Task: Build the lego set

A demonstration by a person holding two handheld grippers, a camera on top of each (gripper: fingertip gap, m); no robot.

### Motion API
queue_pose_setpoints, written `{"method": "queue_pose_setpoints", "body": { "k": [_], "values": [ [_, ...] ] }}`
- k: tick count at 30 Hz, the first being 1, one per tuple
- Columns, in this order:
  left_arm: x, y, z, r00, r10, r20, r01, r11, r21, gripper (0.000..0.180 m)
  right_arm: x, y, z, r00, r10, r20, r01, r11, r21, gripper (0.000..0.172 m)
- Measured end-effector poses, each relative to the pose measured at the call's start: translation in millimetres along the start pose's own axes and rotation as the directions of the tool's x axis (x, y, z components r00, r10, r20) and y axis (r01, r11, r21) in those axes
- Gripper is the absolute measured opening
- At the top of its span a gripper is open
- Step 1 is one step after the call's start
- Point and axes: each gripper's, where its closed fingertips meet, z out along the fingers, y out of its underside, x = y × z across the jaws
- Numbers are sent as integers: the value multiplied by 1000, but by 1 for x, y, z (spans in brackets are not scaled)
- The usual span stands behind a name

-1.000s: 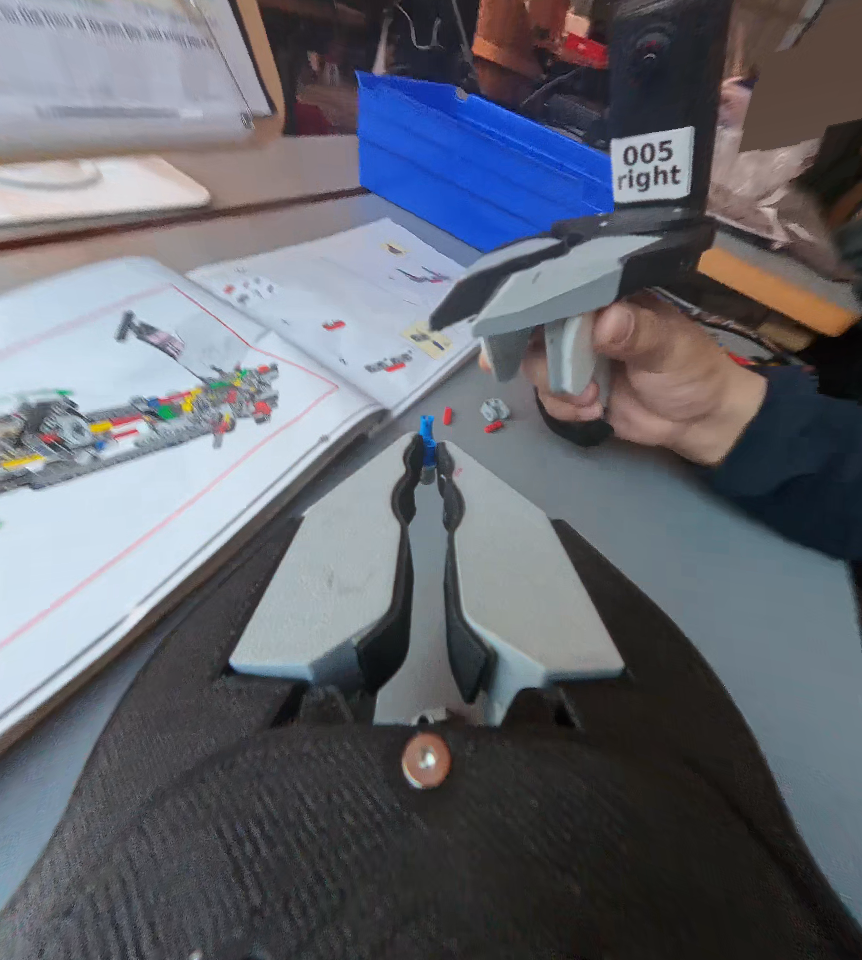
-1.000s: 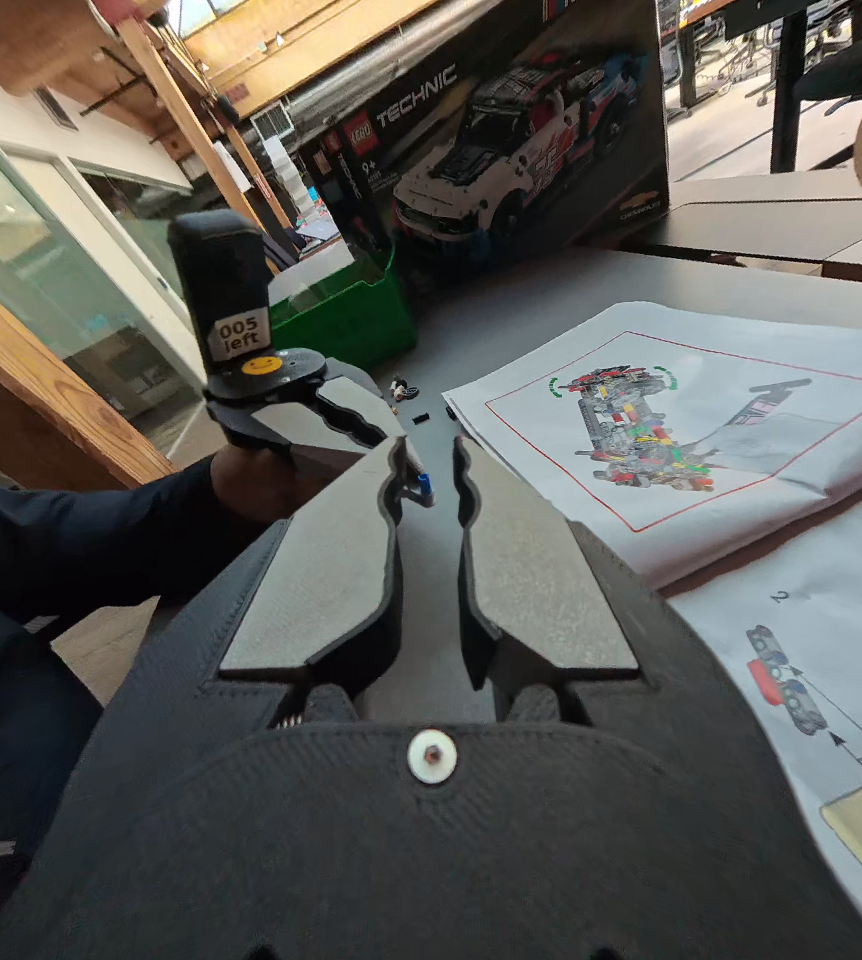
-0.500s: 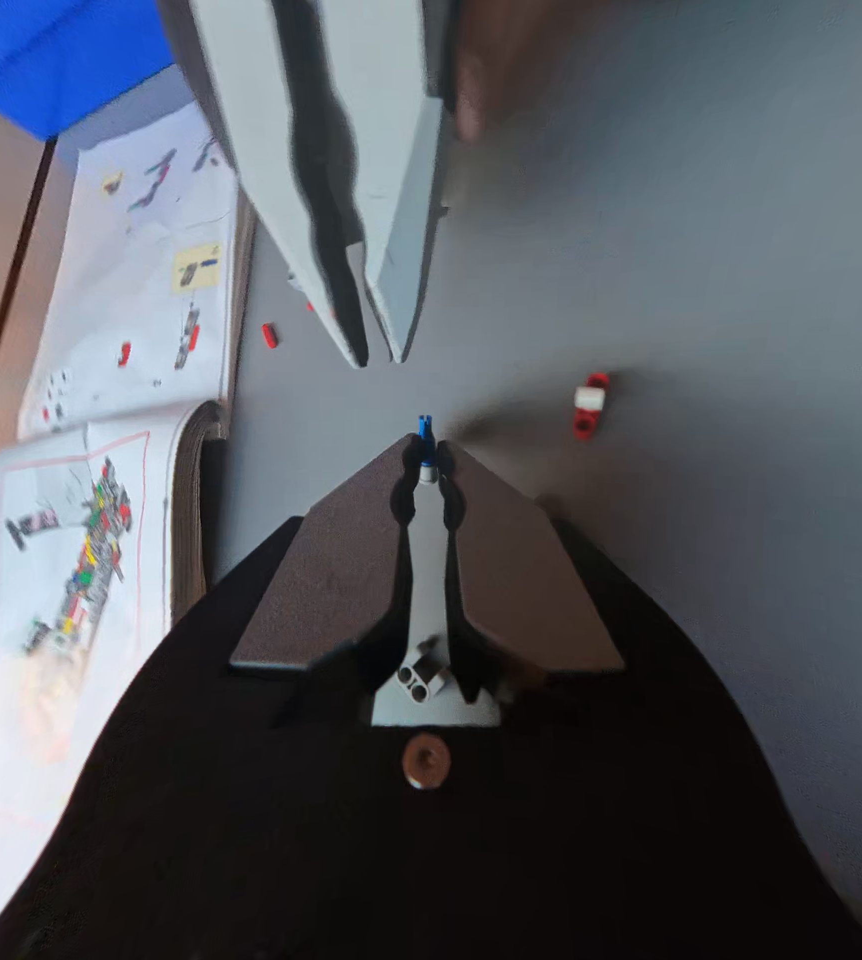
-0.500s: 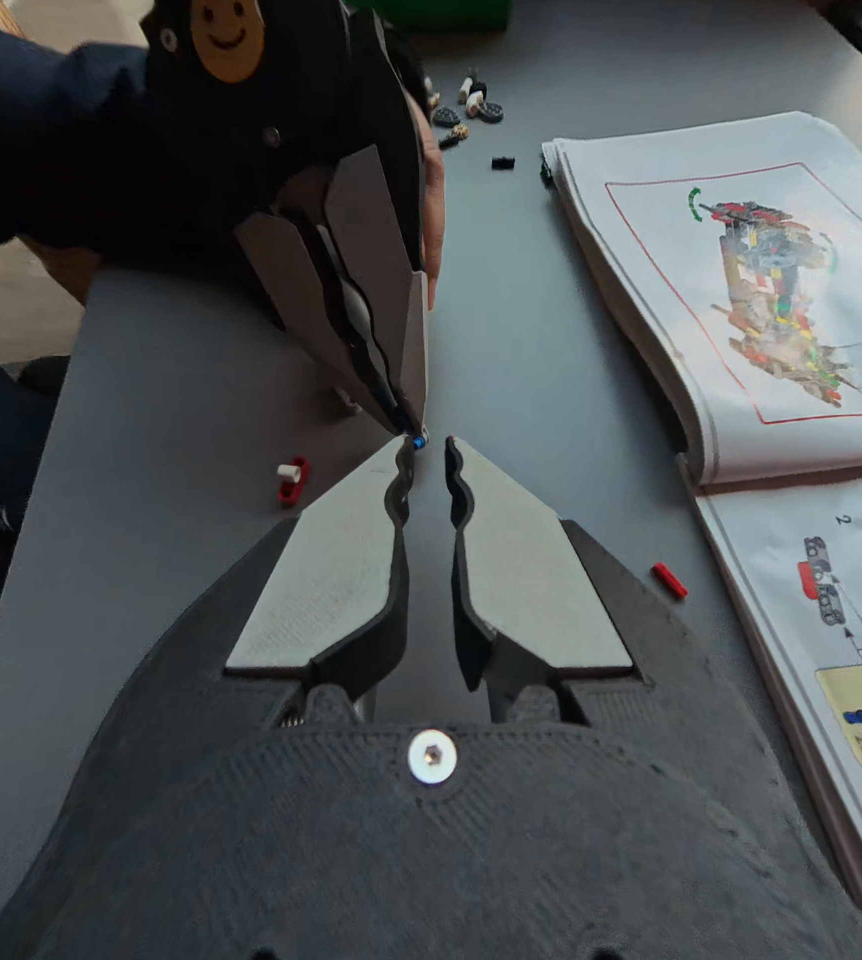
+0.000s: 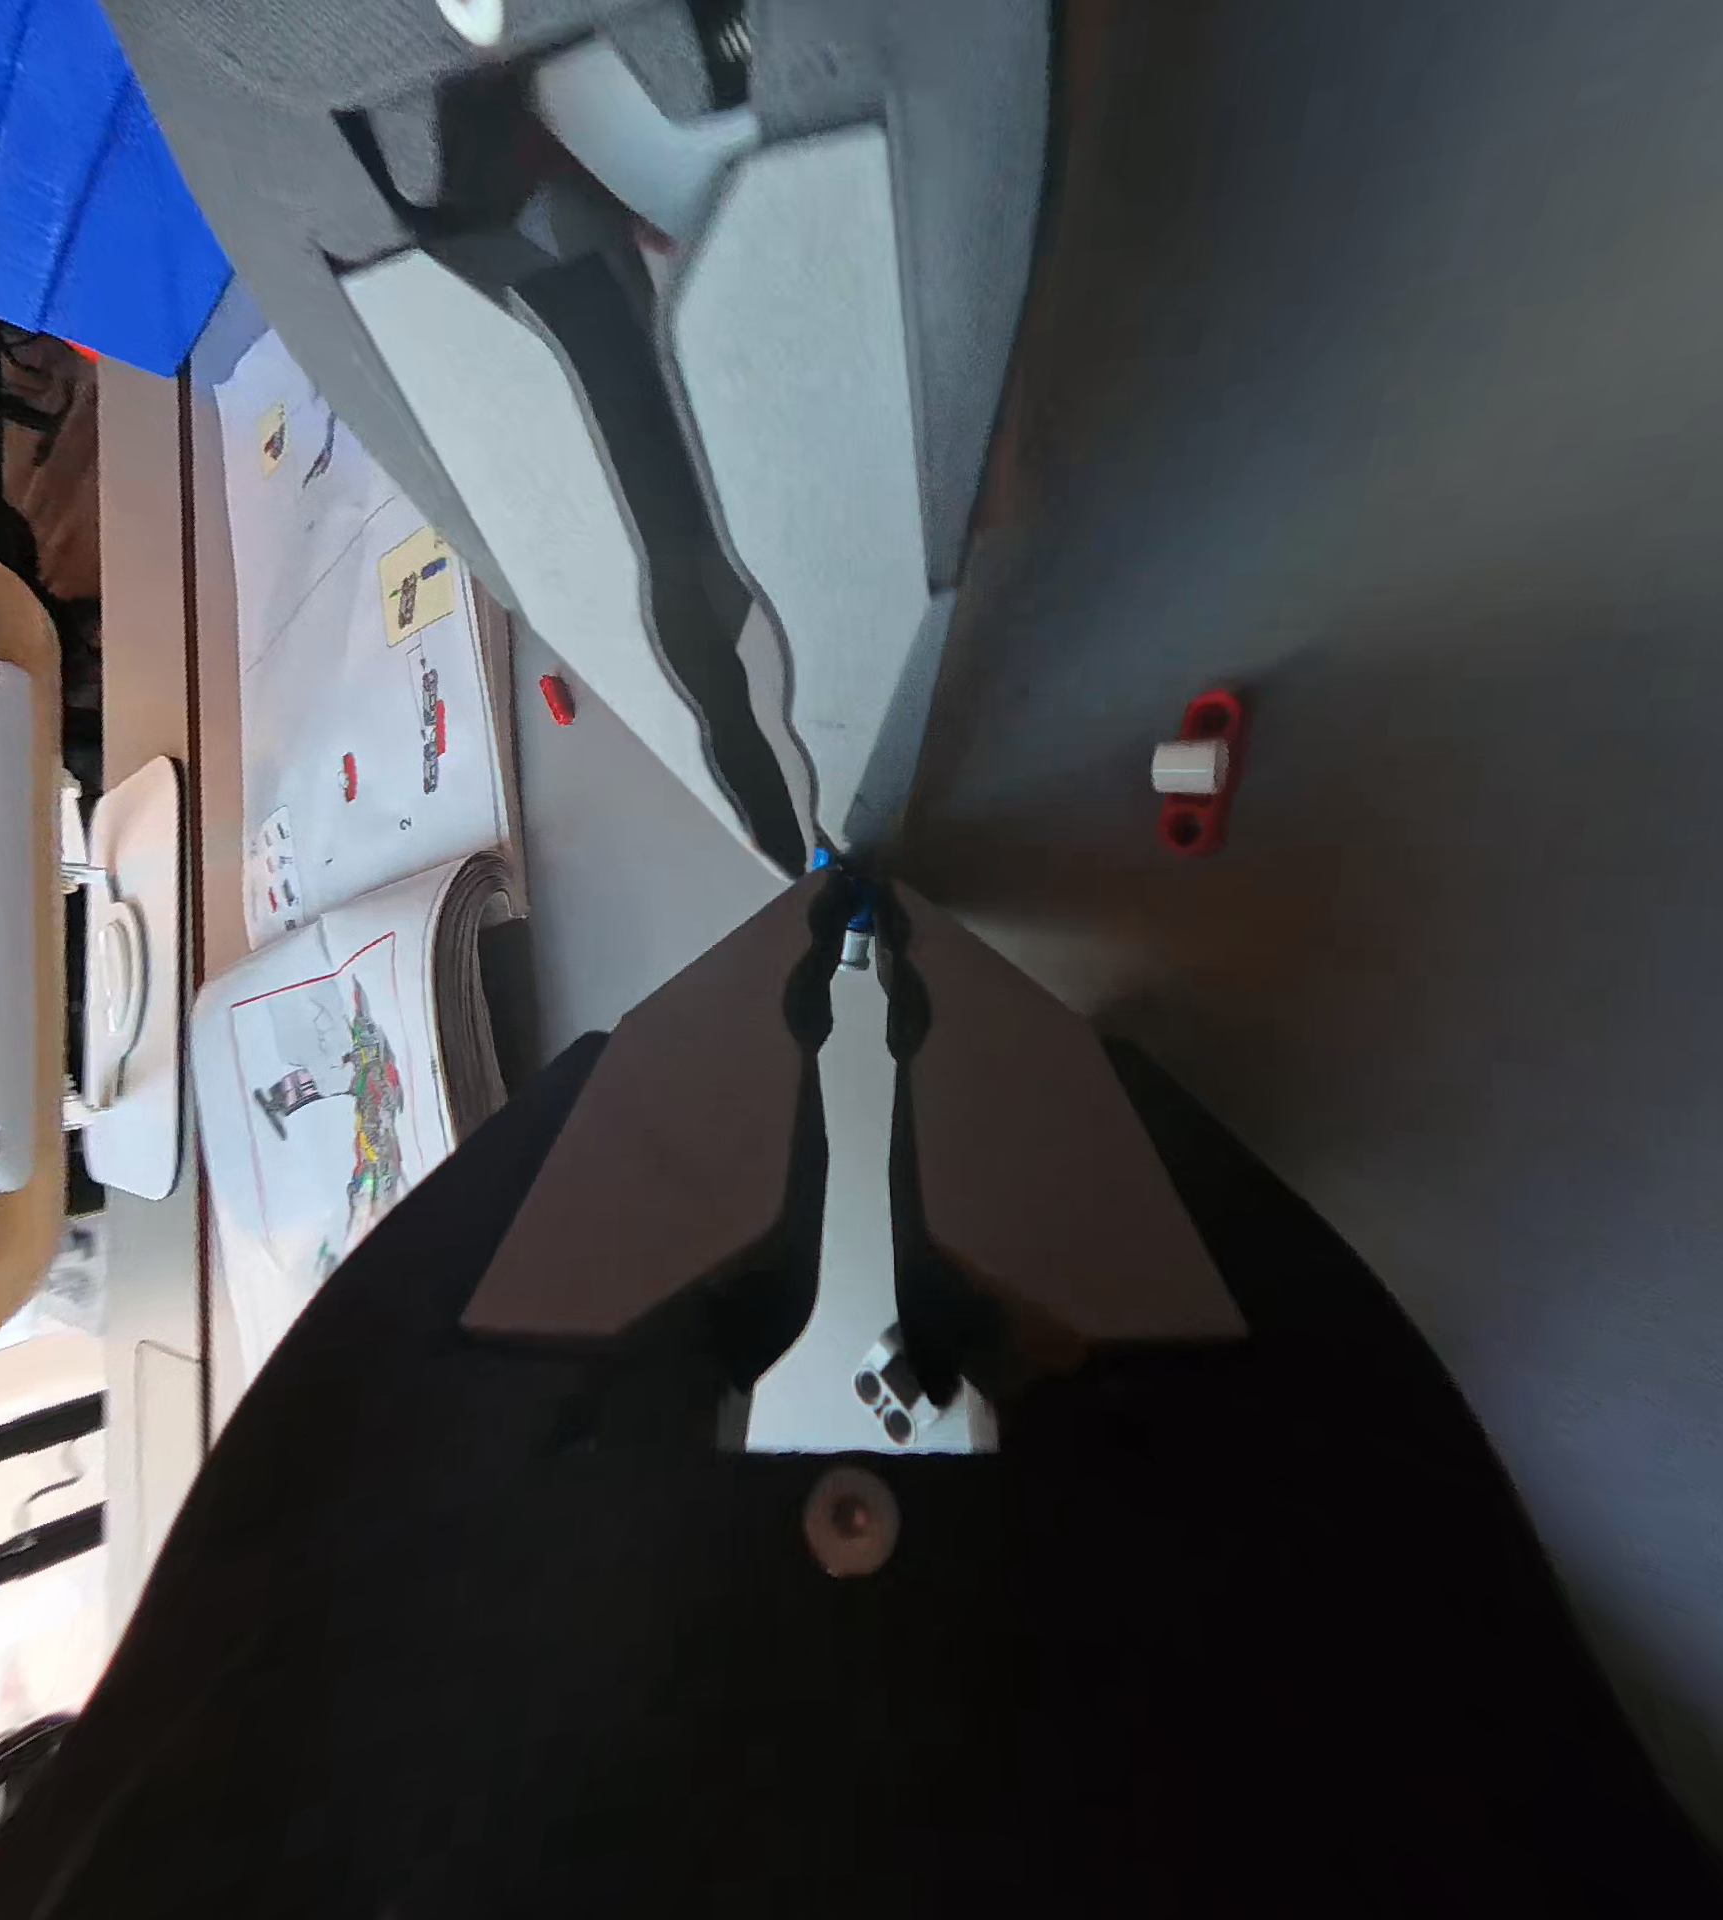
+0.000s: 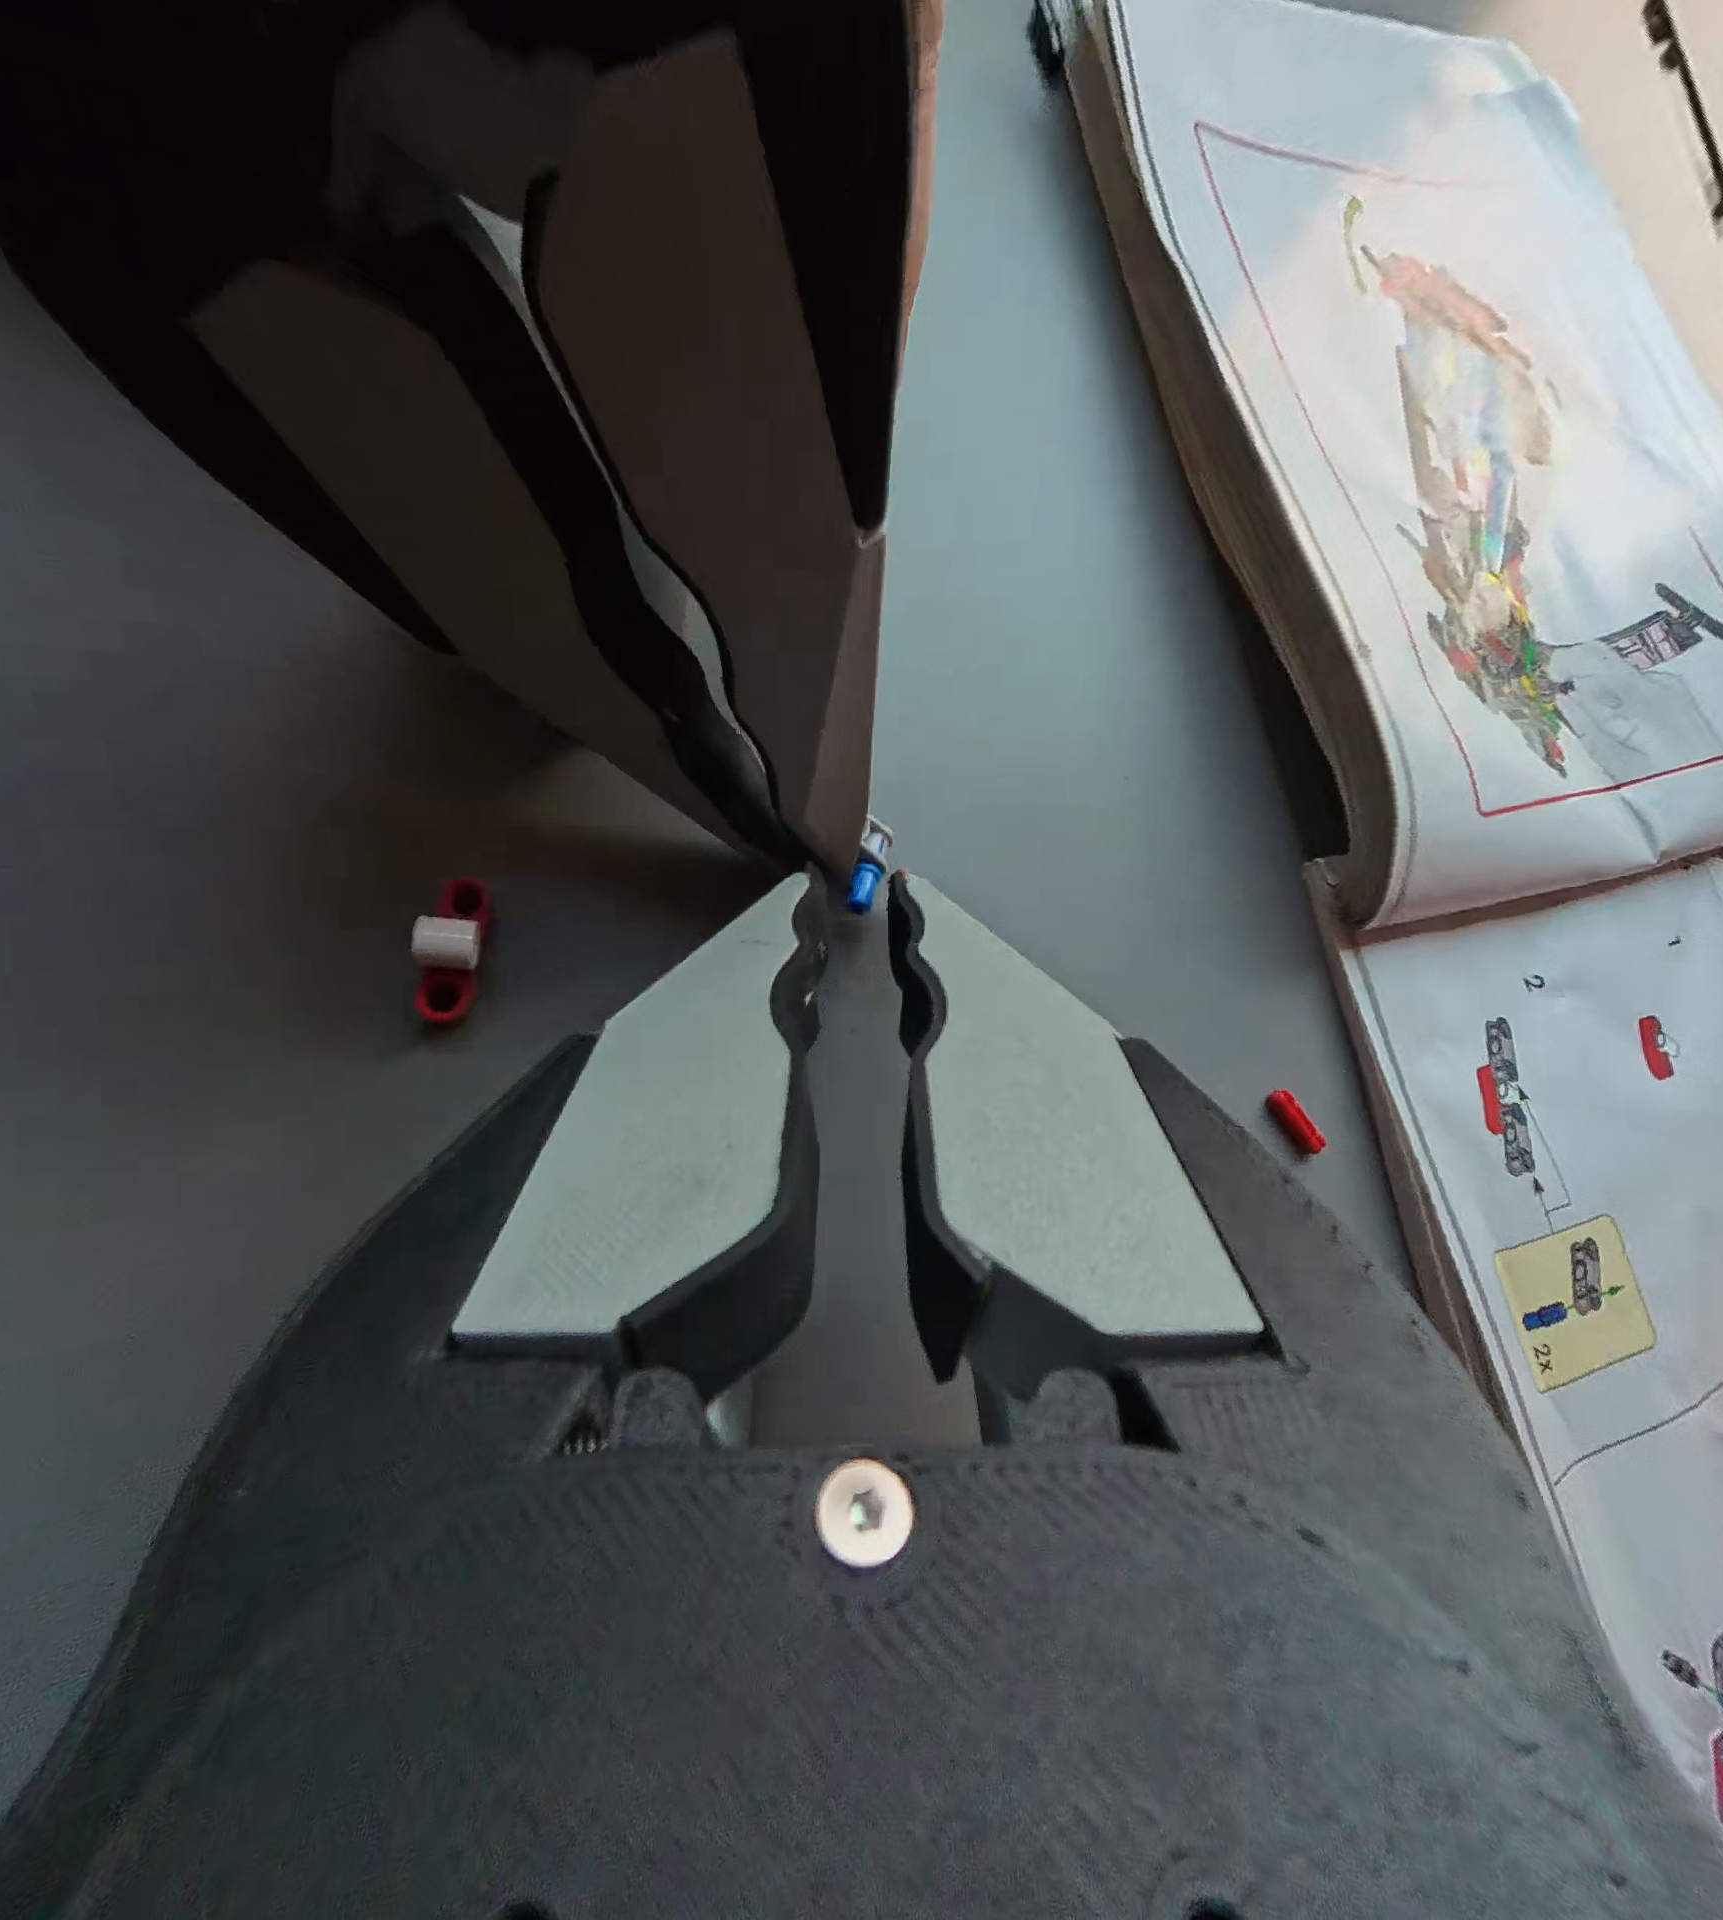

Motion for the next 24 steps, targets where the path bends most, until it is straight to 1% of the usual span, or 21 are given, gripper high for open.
{"method": "queue_pose_setpoints", "body": {
  "k": [1,4,6,8,9,11,14,17,21,22,23,24],
  "values": [
    [-1,1,0,999,-32,-8,32,999,10,3,1,0,2,1000,-7,-8,7,1000,-5,5],
    [-3,2,-1,995,-95,-40,97,995,32,2,4,0,4,999,-25,-31,25,999,-22,2],
    [-6,5,0,989,-137,-49,138,990,18,2,7,-1,6,990,-116,-80,112,993,-45,1],
    [-14,8,2,956,-289,-39,290,957,6,2,15,-1,7,974,-184,-128,177,982,-64,1],
    [-16,9,1,937,-347,-38,348,937,10,3,16,-2,8,979,-160,-122,157,987,-31,1],
    [-19,7,-1,906,-420,-52,423,905,52,3,16,-4,3,995,-72,-73,77,996,55,1],
    [-25,-2,-8,916,-401,-25,402,912,87,3,17,-10,-9,999,25,-22,-22,987,160,1],
    [-28,-10,-14,900,-434,-46,436,890,135,3,18,-14,-19,993,108,48,-116,967,227,1],
    [-32,-11,-15,887,-462,-25,460,875,148,2,19,-14,-25,989,136,62,-147,956,254,0],
    [-42,29,-14,884,-450,124,457,889,-30,2,24,-11,-30,988,148,42,-154,953,262,0],
    [-50,65,-19,878,-432,205,460,880,-115,2,34,-8,-42,982,190,21,-187,935,301,0],
    [-46,60,-25,809,-584,73,585,811,10,1,43,-5,-53,968,250,34,-246,904,349,0]
  ]
}}
